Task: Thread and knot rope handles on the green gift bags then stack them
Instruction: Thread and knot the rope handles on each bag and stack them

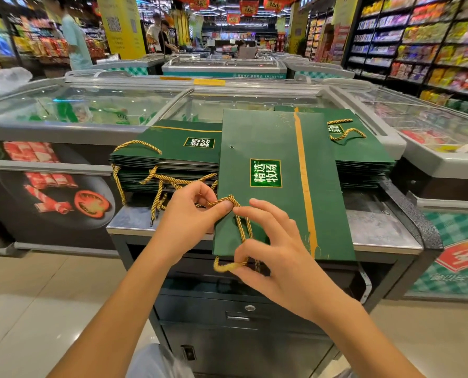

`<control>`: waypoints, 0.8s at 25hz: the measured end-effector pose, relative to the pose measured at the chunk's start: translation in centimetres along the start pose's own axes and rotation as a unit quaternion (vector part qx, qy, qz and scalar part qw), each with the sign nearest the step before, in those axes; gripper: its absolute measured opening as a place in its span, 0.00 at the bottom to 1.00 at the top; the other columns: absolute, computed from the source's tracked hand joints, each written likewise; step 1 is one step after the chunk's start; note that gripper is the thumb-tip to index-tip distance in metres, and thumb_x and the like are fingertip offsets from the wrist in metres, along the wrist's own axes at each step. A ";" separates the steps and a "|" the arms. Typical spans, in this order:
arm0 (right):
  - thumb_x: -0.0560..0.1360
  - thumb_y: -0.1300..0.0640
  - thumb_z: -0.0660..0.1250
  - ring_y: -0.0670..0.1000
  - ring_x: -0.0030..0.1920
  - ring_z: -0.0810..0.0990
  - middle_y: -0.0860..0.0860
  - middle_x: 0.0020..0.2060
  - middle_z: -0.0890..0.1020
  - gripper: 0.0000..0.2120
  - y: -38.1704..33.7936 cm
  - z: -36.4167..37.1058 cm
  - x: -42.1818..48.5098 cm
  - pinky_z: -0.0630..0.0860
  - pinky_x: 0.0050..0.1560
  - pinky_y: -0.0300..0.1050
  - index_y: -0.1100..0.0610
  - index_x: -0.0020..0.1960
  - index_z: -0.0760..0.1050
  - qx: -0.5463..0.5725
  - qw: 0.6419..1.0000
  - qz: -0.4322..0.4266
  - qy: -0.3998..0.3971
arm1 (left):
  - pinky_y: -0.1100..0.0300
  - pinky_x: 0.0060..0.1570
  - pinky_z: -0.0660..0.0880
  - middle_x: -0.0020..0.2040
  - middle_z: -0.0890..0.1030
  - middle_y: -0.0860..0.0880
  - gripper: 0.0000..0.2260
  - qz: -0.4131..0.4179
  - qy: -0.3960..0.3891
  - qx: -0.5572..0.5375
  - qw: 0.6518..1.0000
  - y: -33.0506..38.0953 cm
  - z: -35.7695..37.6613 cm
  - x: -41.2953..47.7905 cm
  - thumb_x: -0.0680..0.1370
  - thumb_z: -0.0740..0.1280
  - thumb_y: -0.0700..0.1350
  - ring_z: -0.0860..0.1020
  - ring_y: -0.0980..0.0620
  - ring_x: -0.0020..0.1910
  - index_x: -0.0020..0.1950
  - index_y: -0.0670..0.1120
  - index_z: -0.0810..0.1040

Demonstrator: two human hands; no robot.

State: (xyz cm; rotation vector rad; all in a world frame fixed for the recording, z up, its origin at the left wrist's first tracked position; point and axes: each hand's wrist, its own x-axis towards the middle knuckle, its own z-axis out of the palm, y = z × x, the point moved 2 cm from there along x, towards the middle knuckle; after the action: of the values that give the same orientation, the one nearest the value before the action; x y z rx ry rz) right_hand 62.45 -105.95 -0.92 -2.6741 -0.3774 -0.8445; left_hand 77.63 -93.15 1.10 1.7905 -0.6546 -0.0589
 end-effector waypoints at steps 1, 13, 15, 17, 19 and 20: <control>0.77 0.50 0.70 0.53 0.79 0.61 0.48 0.72 0.72 0.07 0.0 -0.3 0.0 0.65 0.70 0.52 0.52 0.44 0.78 0.080 0.996 0.038 0.016 | 0.37 0.44 0.81 0.38 0.76 0.51 0.11 0.002 -0.001 -0.001 1.000 0.0 0.0 -0.1 0.73 0.77 0.50 0.78 0.50 0.39 0.44 0.48 0.76; 0.73 0.43 0.72 0.46 0.25 0.62 0.53 0.31 0.70 0.17 5.7 -5.8 2.0 0.55 0.28 0.39 0.55 0.37 0.73 0.566 0.756 0.296 0.139 | 0.60 0.43 0.76 0.40 0.77 0.51 0.10 0.019 0.000 0.050 0.999 0.7 0.1 -0.4 0.73 0.76 0.48 0.75 0.56 0.42 0.43 0.46 0.77; 0.75 0.44 0.68 0.45 0.24 0.60 0.52 0.30 0.68 0.17 6.5 -6.2 2.6 0.54 0.25 0.38 0.54 0.36 0.71 0.570 0.748 0.312 0.131 | 0.62 0.42 0.77 0.41 0.77 0.51 0.10 0.022 0.002 0.050 0.999 0.7 0.2 -0.5 0.73 0.76 0.48 0.75 0.56 0.42 0.43 0.46 0.76; 0.77 0.46 0.67 0.45 0.23 0.59 0.51 0.29 0.68 0.16 7.2 -6.6 3.2 0.53 0.24 0.37 0.54 0.37 0.69 0.572 0.742 0.320 0.143 | 0.59 0.43 0.80 0.42 0.78 0.49 0.10 0.018 -0.003 0.047 0.999 0.5 0.2 -0.5 0.74 0.76 0.48 0.77 0.53 0.43 0.43 0.47 0.76; 0.78 0.48 0.68 0.44 0.23 0.59 0.49 0.28 0.69 0.15 8.1 -7.2 3.7 0.53 0.24 0.38 0.53 0.37 0.70 0.570 0.733 0.330 0.169 | 0.49 0.46 0.82 0.43 0.79 0.47 0.10 0.005 -0.011 0.033 0.999 0.3 0.2 -0.4 0.74 0.76 0.49 0.81 0.47 0.45 0.43 0.48 0.76; 0.79 0.49 0.68 0.45 0.23 0.60 0.49 0.28 0.70 0.15 8.7 -7.5 3.8 0.52 0.25 0.38 0.53 0.37 0.71 0.564 0.731 0.338 0.181 | 0.46 0.46 0.82 0.43 0.80 0.46 0.11 0.004 -0.007 0.035 0.999 0.2 0.2 -0.4 0.73 0.76 0.49 0.81 0.46 0.44 0.43 0.48 0.76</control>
State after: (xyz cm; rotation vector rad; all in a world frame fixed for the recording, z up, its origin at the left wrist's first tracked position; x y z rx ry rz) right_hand 64.60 -116.06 5.35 -1.2744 0.1764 -0.5600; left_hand 77.10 -93.21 1.11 1.8552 -0.6813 -0.0434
